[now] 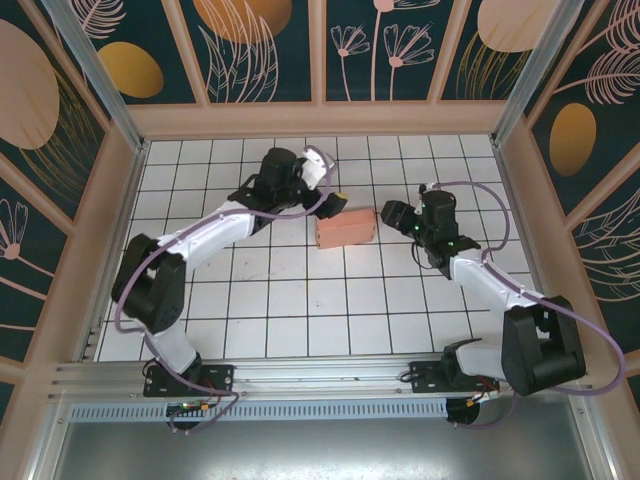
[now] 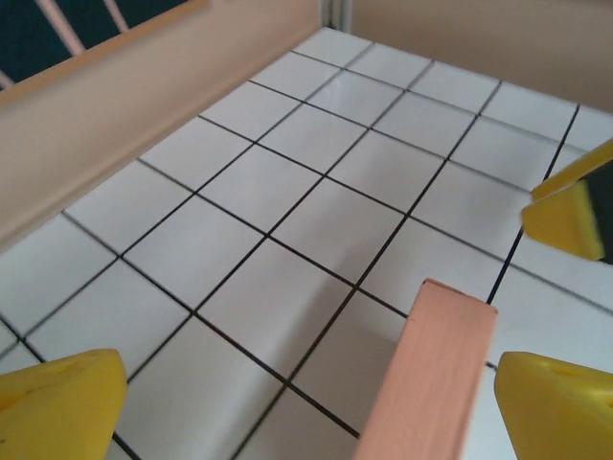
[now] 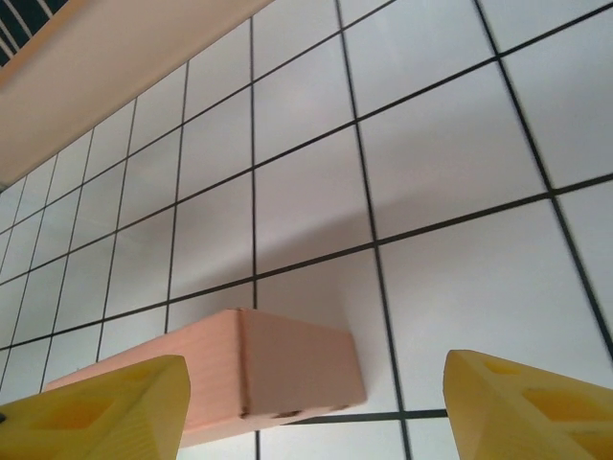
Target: Fold the paper box
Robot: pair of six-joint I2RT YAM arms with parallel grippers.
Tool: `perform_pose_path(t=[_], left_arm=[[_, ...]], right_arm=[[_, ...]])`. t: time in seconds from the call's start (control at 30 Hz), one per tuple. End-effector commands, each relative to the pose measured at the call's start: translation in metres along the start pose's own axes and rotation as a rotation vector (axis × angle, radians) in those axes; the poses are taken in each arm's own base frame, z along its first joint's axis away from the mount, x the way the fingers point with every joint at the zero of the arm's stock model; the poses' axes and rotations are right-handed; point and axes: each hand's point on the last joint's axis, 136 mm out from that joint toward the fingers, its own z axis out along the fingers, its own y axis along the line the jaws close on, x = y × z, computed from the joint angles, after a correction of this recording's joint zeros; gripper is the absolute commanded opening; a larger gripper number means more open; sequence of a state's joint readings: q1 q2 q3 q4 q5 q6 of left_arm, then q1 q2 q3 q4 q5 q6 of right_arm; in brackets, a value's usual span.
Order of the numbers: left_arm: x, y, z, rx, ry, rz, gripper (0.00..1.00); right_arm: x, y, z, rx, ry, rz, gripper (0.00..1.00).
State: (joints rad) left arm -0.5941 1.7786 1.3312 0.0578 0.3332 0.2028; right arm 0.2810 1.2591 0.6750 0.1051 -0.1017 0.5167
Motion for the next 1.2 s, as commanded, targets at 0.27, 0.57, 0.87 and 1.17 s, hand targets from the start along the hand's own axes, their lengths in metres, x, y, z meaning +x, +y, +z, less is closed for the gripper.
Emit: perform_pose_path(t=[0.27,0.57,0.87,1.17], left_arm=[[0.058,-0.069,0.060,0.310,0.240,0.202,0.78],[0.084,-0.081,0.061,0.358,0.360,0.228,0.61],[0.096,-0.108,0.055,0.336,0.391,0.254,0.61],[0.092,-0.074,0.052,-0.001,0.348,0.457,0.54]], right_arm=[[-0.004,-0.036,-0.018,0.055,-0.056,0.059,0.69],[-0.002,-0.045,-0.019,0.069,-0.059,0.066,0.68],[0.002,-0.049,-0.018,0.078,-0.057,0.077,0.67],[0.005,-0.048,-0.016,0.067,-0.044,0.082,0.67]])
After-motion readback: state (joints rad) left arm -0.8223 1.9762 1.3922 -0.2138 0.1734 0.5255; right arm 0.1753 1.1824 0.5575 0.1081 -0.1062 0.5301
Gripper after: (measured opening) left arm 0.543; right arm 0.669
